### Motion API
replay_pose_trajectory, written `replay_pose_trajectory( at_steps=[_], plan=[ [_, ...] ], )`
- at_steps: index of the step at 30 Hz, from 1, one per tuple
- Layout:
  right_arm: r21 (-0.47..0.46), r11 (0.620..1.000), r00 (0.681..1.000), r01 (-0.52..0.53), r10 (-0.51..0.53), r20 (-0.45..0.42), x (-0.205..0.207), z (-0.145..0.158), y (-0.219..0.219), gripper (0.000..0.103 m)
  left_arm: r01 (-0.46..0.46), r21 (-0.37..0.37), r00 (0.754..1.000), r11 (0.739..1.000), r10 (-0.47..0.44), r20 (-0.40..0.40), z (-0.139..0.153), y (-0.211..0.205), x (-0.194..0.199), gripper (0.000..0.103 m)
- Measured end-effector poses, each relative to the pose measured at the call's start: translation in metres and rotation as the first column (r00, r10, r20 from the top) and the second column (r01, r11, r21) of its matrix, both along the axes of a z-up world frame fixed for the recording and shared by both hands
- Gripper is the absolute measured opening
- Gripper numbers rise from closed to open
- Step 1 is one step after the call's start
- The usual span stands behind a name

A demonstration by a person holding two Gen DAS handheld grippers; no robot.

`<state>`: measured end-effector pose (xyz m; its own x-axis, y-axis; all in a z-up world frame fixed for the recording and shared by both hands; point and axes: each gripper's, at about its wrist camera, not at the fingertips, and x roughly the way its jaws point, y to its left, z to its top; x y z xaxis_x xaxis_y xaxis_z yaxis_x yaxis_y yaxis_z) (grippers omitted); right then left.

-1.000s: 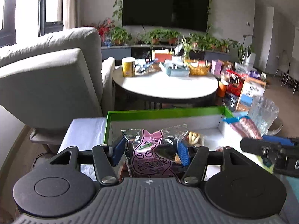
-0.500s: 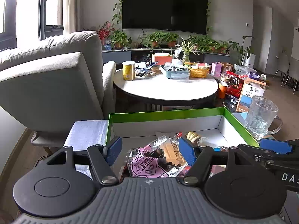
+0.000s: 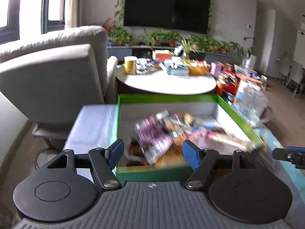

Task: Organize snacks
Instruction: 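Open both grippers to drop the purple and red packets into the box, then move the left gripper to an orange-white packet while the right approaches a clear candy packet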

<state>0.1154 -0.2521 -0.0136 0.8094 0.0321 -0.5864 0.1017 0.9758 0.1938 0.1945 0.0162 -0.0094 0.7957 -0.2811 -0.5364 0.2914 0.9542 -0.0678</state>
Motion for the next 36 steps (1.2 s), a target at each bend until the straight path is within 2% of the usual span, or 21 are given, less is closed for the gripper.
replay_pose_trajectory(
  at_steps=[3, 8, 13, 20, 26, 30, 34, 36],
  plan=[
    [0.007, 1.0, 0.999, -0.014, 0.015, -0.048, -0.01, -0.011, -0.001, 0.044, 0.058, 0.007, 0.998, 0.998, -0.058, -0.034, -0.009, -0.004, -0.017, 0.066],
    [0.004, 0.996, 0.991, -0.095, 0.094, -0.096, -0.026, -0.027, 0.004, 0.044, 0.14, 0.078, 0.988, 0.987, -0.135, -0.069, -0.026, -0.021, -0.035, 0.066],
    [0.008, 0.991, 0.979, -0.131, 0.131, -0.155, -0.035, -0.041, 0.005, 0.044, 0.208, 0.071, 0.97, 0.976, -0.196, -0.146, -0.04, -0.031, -0.036, 0.066],
    [0.017, 0.984, 0.97, -0.177, 0.177, -0.168, -0.04, -0.048, 0.005, 0.044, 0.216, 0.033, 0.954, 0.976, -0.203, -0.218, -0.053, -0.031, -0.028, 0.066],
    [0.009, 0.98, 0.965, -0.198, 0.197, -0.174, -0.04, -0.054, 0.007, 0.046, 0.228, 0.035, 0.944, 0.973, -0.212, -0.252, -0.061, -0.041, -0.021, 0.066],
    [-0.034, 0.977, 0.964, -0.209, 0.2, -0.177, -0.039, -0.056, 0.009, 0.046, 0.237, 0.033, 0.939, 0.971, -0.22, -0.265, -0.066, -0.046, -0.019, 0.066],
    [-0.077, 0.978, 0.967, -0.196, 0.179, -0.182, -0.037, -0.059, 0.011, 0.058, 0.237, 0.037, 0.941, 0.971, -0.22, -0.256, -0.068, -0.048, -0.019, 0.066],
    [-0.087, 0.977, 0.968, -0.195, 0.178, -0.176, -0.038, -0.061, 0.011, 0.058, 0.233, 0.033, 0.943, 0.972, -0.218, -0.25, -0.069, -0.048, -0.02, 0.066]
  ],
)
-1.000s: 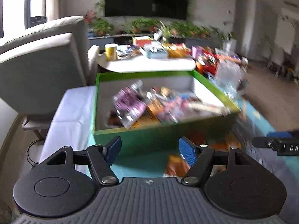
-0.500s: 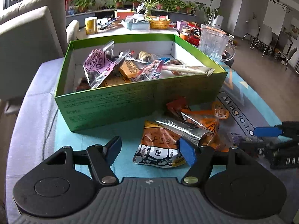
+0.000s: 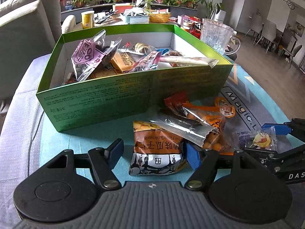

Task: Organize snacks
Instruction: 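Move the left gripper to an orange-white packet while the right approaches a clear candy packet, then grasp the orange-white packet with the left gripper while the right reaches for the clear candy packet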

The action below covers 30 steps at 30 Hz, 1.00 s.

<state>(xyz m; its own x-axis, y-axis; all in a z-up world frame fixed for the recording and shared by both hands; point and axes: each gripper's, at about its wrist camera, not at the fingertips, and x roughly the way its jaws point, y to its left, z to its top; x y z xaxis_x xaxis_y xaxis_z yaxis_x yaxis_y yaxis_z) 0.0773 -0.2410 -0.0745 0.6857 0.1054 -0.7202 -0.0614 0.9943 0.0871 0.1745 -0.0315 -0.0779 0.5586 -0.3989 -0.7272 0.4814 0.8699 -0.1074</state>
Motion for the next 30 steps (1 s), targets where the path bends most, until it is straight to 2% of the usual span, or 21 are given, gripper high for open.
replay_pose_trajectory(
  at_steps=[3, 5, 7, 10, 13, 18, 20, 22, 25, 27, 30],
  plan=[
    [-0.004, 1.0, 1.0, 0.005, -0.005, 0.004, -0.001, 0.0, 0.0, 0.058, -0.006, -0.027, 1.0, 1.0, 0.006, 0.005, -0.001, 0.004, -0.002, 0.062],
    [-0.008, 1.0, 1.0, -0.002, 0.002, 0.007, -0.002, 0.0, 0.002, 0.058, -0.008, -0.06, 1.0, 0.998, 0.008, -0.006, 0.0, 0.007, -0.004, 0.054],
    [0.01, 1.0, 1.0, -0.02, 0.019, 0.014, -0.004, 0.003, 0.004, 0.058, -0.024, -0.08, 1.0, 0.996, 0.022, -0.016, 0.001, 0.011, -0.006, 0.053],
    [0.053, 0.998, 0.999, -0.032, 0.031, 0.01, -0.007, 0.006, 0.005, 0.045, -0.04, -0.1, 0.999, 0.994, 0.039, -0.011, 0.002, 0.016, -0.012, 0.052],
    [0.078, 0.996, 0.999, -0.033, 0.033, 0.005, -0.01, 0.006, 0.009, 0.04, -0.047, -0.102, 0.999, 0.994, 0.047, 0.0, 0.005, 0.023, -0.021, 0.051],
    [0.104, 0.986, 0.991, -0.128, 0.132, -0.031, -0.023, 0.01, 0.022, 0.043, -0.095, -0.108, 0.995, 0.99, 0.099, 0.029, 0.012, 0.038, -0.029, 0.051],
    [0.108, 0.975, 0.978, -0.194, 0.201, -0.055, -0.03, 0.012, 0.028, 0.052, -0.116, -0.118, 0.992, 0.986, 0.12, 0.033, 0.014, 0.044, -0.03, 0.051],
    [0.075, 0.969, 0.968, -0.235, 0.24, -0.071, -0.037, 0.014, 0.032, 0.055, -0.128, -0.121, 0.99, 0.984, 0.134, 0.035, 0.015, 0.048, -0.031, 0.051],
    [-0.04, 0.96, 0.957, -0.278, 0.274, -0.098, -0.045, 0.016, 0.036, 0.057, -0.138, -0.126, 0.989, 0.982, 0.143, 0.031, 0.016, 0.051, -0.031, 0.051],
    [-0.098, 0.953, 0.955, -0.287, 0.277, -0.103, -0.049, 0.018, 0.034, 0.058, -0.131, -0.13, 0.99, 0.983, 0.136, 0.027, 0.016, 0.05, -0.032, 0.051],
    [-0.128, 0.957, 0.964, -0.262, 0.252, -0.088, -0.047, 0.022, 0.024, 0.06, -0.119, -0.13, 0.992, 0.984, 0.122, 0.015, 0.014, 0.046, -0.034, 0.052]
  ],
)
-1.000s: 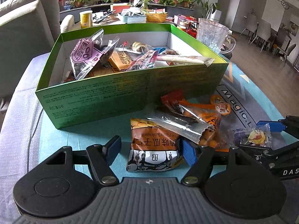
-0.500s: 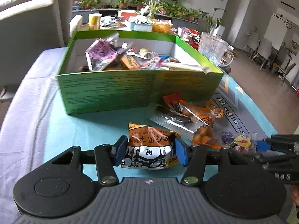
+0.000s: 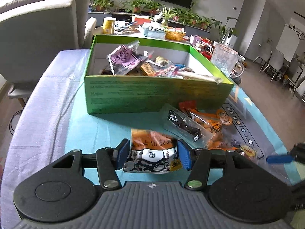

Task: Organize snacks
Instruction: 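Grasp the orange-white packet with the left gripper while the right reaches for the clear candy packet, then carry the orange-white packet with the left gripper over the green box while the right carries the clear candy packet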

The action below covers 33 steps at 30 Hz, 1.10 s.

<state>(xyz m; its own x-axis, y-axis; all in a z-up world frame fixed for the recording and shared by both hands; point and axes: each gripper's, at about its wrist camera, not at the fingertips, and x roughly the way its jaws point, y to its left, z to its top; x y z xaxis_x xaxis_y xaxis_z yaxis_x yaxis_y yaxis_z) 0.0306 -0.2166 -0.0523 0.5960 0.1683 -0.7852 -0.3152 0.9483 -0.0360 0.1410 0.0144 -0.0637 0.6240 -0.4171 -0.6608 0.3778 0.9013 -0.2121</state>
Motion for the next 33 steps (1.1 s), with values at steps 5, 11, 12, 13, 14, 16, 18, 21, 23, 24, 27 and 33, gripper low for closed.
replay_pose_trajectory(
  at_steps=[5, 11, 12, 13, 14, 16, 18, 21, 23, 24, 27, 33],
  plan=[
    [0.021, 0.999, 0.998, 0.035, -0.036, 0.056, 0.018, 0.005, -0.007, 0.061, 0.005, 0.034, 1.0, 0.999, -0.005, -0.006, -0.004, -0.013, 0.004, 0.058],
    [0.032, 1.0, 0.999, -0.001, -0.001, 0.049, 0.045, -0.008, 0.002, 0.072, 0.016, 0.064, 1.0, 0.998, -0.015, -0.018, -0.009, -0.014, 0.005, 0.06],
    [0.039, 0.999, 0.999, 0.002, -0.004, 0.044, 0.046, -0.009, 0.001, 0.072, 0.018, 0.058, 1.0, 0.998, -0.016, -0.026, -0.01, -0.012, 0.006, 0.061],
    [0.05, 0.999, 0.999, 0.011, -0.013, 0.038, 0.049, -0.011, 0.0, 0.071, 0.02, 0.053, 0.999, 0.998, -0.018, -0.033, -0.011, -0.012, 0.006, 0.062],
    [0.065, 0.998, 0.999, 0.024, -0.026, 0.03, 0.051, -0.012, -0.002, 0.07, 0.021, 0.05, 0.999, 0.999, -0.019, -0.035, -0.012, -0.011, 0.005, 0.063],
    [0.109, 0.992, 0.998, 0.063, -0.064, 0.006, 0.055, -0.015, -0.01, 0.067, 0.026, 0.053, 0.999, 0.998, -0.024, -0.036, -0.013, -0.012, 0.005, 0.064],
    [0.154, 0.982, 0.994, 0.107, -0.109, 0.003, 0.055, -0.015, -0.016, 0.06, 0.031, 0.062, 0.999, 0.998, -0.029, -0.038, -0.015, -0.014, 0.004, 0.066],
    [0.172, 0.977, 0.992, 0.126, -0.128, 0.0, 0.05, -0.011, -0.018, 0.04, 0.05, 0.096, 0.999, 0.994, -0.049, -0.011, -0.017, -0.02, 0.0, 0.069],
    [0.164, 0.976, 0.989, 0.145, -0.15, 0.019, 0.044, -0.008, -0.017, 0.034, 0.058, 0.112, 0.998, 0.992, -0.058, 0.0, -0.018, -0.022, -0.003, 0.069],
    [0.159, 0.975, 0.986, 0.155, -0.162, 0.032, 0.04, -0.004, -0.016, 0.031, 0.064, 0.112, 0.998, 0.992, -0.064, 0.001, -0.017, -0.023, -0.005, 0.069],
    [0.187, 0.967, 0.979, 0.176, -0.192, 0.074, 0.032, 0.011, -0.017, 0.026, 0.094, 0.079, 0.996, 0.992, -0.094, -0.012, -0.015, -0.021, -0.009, 0.063],
    [0.2, 0.965, 0.969, 0.17, -0.201, 0.141, 0.026, 0.033, -0.019, 0.007, 0.12, 0.073, 0.99, 0.99, -0.125, 0.067, 0.002, -0.019, -0.025, 0.062]
  ],
)
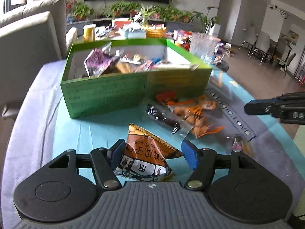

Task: Organize snacks
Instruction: 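Carry the orange-white packet with the left gripper over the green box while the right carries the clear candy packet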

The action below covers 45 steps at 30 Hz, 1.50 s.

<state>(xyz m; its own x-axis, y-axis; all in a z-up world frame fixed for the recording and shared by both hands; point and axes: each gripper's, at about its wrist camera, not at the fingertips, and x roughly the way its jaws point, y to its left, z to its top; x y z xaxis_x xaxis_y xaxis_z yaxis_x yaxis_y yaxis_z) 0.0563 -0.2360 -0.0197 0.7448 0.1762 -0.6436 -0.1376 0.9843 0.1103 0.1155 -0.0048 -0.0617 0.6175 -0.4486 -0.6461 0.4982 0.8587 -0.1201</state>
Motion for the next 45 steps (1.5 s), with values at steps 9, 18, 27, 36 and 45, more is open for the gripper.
replay_pose_trajectory(
  at_steps=[9, 18, 27, 36, 45],
  plan=[
    [-0.062, 0.998, 0.996, 0.005, -0.01, -0.087, -0.007, -0.027, 0.003, 0.064, -0.065, 0.009, 0.995, 0.998, 0.065, -0.075, -0.011, 0.013, 0.005, 0.063],
    [-0.064, 0.996, 0.985, 0.06, -0.069, -0.159, -0.013, -0.047, 0.02, 0.064, -0.064, 0.058, 0.995, 0.996, 0.068, -0.07, -0.018, 0.013, -0.004, 0.065],
    [-0.057, 0.995, 0.99, 0.087, -0.092, -0.105, -0.015, -0.031, 0.02, 0.036, -0.039, -0.008, 0.998, 0.999, 0.039, -0.045, -0.01, 0.023, -0.013, 0.057],
    [-0.01, 0.996, 0.992, 0.086, -0.084, 0.089, 0.005, 0.019, 0.021, 0.036, -0.05, -0.036, 0.993, 0.998, 0.054, 0.102, 0.032, 0.011, 0.008, 0.057],
    [-0.005, 0.998, 0.983, 0.064, -0.062, 0.173, 0.054, 0.033, 0.028, 0.036, -0.063, -0.017, 0.971, 0.998, 0.066, 0.228, 0.064, -0.009, 0.056, 0.057]
  ],
)
